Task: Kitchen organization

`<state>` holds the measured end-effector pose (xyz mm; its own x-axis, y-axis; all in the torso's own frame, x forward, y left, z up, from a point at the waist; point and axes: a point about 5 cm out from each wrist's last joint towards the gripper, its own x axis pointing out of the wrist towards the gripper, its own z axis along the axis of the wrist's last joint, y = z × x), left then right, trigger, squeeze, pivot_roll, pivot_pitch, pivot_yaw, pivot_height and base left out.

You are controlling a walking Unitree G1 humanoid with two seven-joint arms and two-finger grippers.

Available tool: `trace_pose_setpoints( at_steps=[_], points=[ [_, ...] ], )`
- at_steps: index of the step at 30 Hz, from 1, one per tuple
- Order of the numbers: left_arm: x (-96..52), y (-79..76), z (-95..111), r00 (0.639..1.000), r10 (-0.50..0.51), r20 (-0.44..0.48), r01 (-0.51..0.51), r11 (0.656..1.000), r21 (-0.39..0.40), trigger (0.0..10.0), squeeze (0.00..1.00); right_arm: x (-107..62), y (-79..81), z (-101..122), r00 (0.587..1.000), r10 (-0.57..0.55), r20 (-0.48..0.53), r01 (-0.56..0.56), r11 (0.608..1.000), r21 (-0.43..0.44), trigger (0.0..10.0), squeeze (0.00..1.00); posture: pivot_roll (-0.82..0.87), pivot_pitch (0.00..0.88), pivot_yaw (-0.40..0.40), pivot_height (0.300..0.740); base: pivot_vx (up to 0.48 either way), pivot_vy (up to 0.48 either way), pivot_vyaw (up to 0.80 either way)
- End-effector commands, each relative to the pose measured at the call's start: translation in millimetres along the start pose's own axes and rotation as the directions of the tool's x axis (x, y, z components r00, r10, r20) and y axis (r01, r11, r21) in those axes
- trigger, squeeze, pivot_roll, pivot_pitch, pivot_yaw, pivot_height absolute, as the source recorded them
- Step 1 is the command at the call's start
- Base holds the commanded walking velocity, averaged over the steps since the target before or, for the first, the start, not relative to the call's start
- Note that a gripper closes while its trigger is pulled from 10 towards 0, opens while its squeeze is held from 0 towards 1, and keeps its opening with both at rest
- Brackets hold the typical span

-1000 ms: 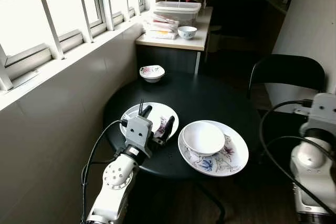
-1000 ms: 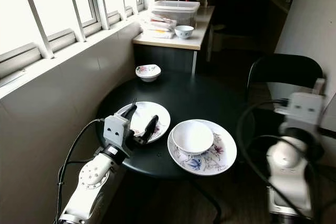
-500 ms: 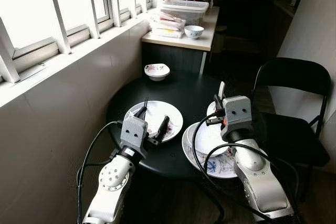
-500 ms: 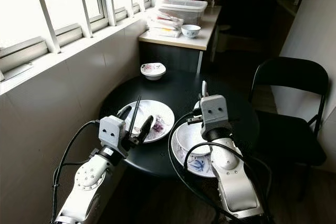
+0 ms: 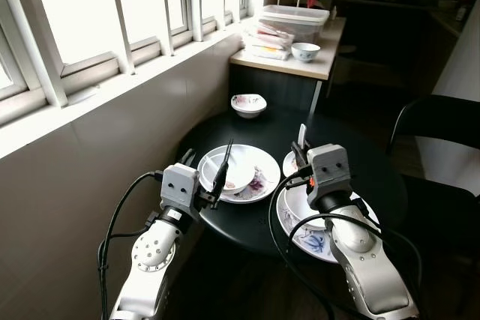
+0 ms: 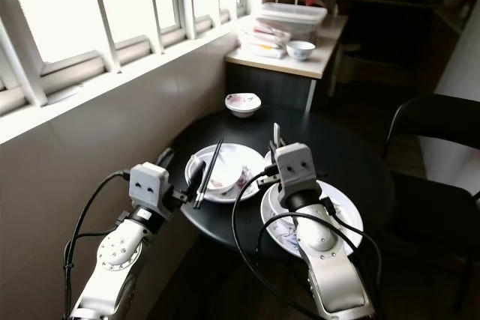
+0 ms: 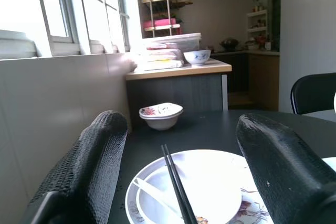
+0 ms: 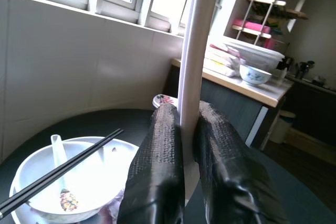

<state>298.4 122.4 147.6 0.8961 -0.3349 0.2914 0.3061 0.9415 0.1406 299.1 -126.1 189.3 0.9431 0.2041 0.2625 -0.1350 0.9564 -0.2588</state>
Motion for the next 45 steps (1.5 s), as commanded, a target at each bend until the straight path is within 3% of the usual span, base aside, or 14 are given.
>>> trace_pose_setpoints(
  at_steps=[1,45],
  points=[
    [-3.0,1.4,-1,1.0,0.006,-0.011,-0.006,1.0,0.0,10.0,0.0,0.1,0.4,5,1.0,0.006,0.029,-0.006,1.0,0.004,0.0,0.0,0.02,0.0,-0.051,0.74,0.0,0.0,0.8],
    [-3.7,-4.1,0,1.0,-0.022,-0.001,0.022,1.0,-0.006,10.0,0.0,-3.4,1.5,-18,0.999,0.0,-0.038,0.001,0.999,0.038,0.0,0.0,0.02,0.0,-0.051,0.74,0.0,0.0,0.8]
  ],
)
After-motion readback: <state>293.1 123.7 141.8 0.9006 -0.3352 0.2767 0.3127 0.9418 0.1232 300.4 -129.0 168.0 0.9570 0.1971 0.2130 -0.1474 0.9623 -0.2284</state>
